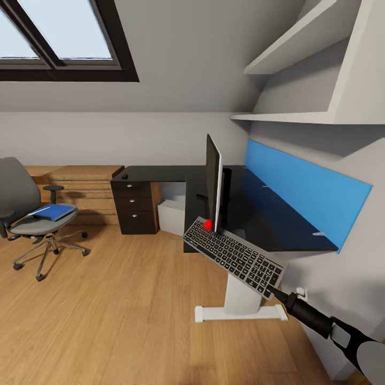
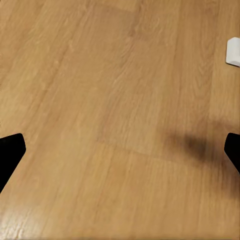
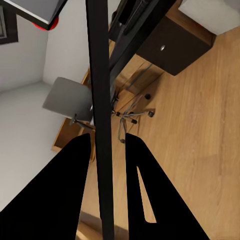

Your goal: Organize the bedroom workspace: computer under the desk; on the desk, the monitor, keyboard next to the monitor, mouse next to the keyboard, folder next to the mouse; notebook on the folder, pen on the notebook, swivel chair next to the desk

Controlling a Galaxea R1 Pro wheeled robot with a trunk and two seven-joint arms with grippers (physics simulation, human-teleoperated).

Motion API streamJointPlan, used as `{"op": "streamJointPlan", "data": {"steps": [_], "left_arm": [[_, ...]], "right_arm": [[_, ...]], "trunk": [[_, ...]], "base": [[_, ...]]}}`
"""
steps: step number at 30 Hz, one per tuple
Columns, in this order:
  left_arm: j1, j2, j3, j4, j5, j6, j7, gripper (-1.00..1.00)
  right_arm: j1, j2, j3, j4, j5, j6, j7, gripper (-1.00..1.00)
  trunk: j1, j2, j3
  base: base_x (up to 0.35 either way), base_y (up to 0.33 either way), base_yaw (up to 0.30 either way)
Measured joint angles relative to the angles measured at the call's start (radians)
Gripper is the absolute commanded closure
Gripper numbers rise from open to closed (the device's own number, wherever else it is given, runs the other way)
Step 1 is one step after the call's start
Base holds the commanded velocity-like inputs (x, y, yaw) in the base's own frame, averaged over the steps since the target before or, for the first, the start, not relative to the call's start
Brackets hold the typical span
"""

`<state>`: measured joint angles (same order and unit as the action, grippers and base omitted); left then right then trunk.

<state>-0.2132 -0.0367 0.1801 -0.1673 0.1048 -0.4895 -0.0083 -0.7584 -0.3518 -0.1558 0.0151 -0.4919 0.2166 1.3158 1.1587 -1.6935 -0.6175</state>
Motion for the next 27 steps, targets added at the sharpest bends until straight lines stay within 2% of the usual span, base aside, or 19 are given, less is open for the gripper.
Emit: {"op": "streamJointPlan", "data": {"steps": [27], "left_arm": [[-0.001, 0.0, 0.0, 0.0, 0.0, 0.0, 0.0, -1.0]], "right_arm": [[0.0, 0.006, 0.002, -0.002, 0.005, 0.056, 0.002, 1.0]], "trunk": [[0.0, 0.0, 0.0]], "base": [[-0.016, 0.016, 0.0]]}}
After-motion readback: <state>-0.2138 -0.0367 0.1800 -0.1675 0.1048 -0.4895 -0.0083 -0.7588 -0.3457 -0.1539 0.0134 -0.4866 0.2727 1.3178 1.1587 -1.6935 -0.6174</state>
